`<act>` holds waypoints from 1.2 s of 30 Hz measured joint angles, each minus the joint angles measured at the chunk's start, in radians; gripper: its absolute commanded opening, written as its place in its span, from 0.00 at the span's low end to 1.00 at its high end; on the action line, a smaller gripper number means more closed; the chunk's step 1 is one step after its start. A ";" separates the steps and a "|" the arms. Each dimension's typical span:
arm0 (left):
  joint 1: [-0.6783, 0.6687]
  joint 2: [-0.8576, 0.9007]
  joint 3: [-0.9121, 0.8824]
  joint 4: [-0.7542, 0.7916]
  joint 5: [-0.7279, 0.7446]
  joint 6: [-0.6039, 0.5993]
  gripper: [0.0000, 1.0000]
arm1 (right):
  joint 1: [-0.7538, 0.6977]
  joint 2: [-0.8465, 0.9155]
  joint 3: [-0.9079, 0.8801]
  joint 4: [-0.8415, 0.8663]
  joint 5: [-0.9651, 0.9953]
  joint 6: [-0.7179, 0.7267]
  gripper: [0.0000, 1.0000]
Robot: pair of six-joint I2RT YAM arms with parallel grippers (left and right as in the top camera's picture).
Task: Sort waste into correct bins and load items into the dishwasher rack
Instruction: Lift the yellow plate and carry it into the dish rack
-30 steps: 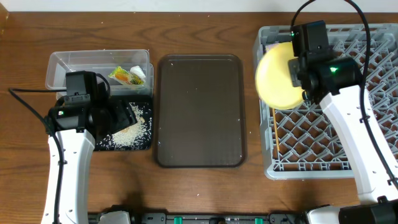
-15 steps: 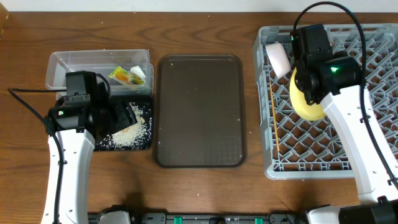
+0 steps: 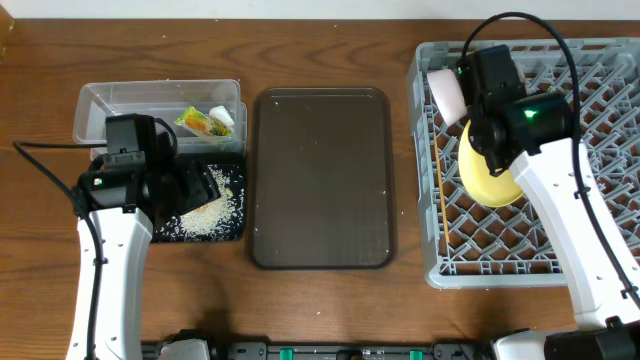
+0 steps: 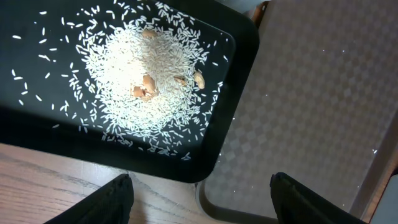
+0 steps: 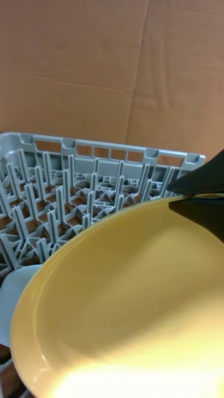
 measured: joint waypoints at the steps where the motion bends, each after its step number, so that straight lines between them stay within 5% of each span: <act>1: 0.000 0.000 0.000 0.000 0.000 0.000 0.73 | 0.000 0.000 -0.001 -0.001 0.000 0.002 0.01; 27: 0.000 0.000 0.000 0.000 0.000 0.000 0.73 | 0.000 0.000 -0.096 0.005 -0.007 0.076 0.01; 36: 0.000 0.000 0.000 0.000 0.000 0.000 0.73 | 0.000 0.000 -0.100 0.097 -0.259 0.144 0.29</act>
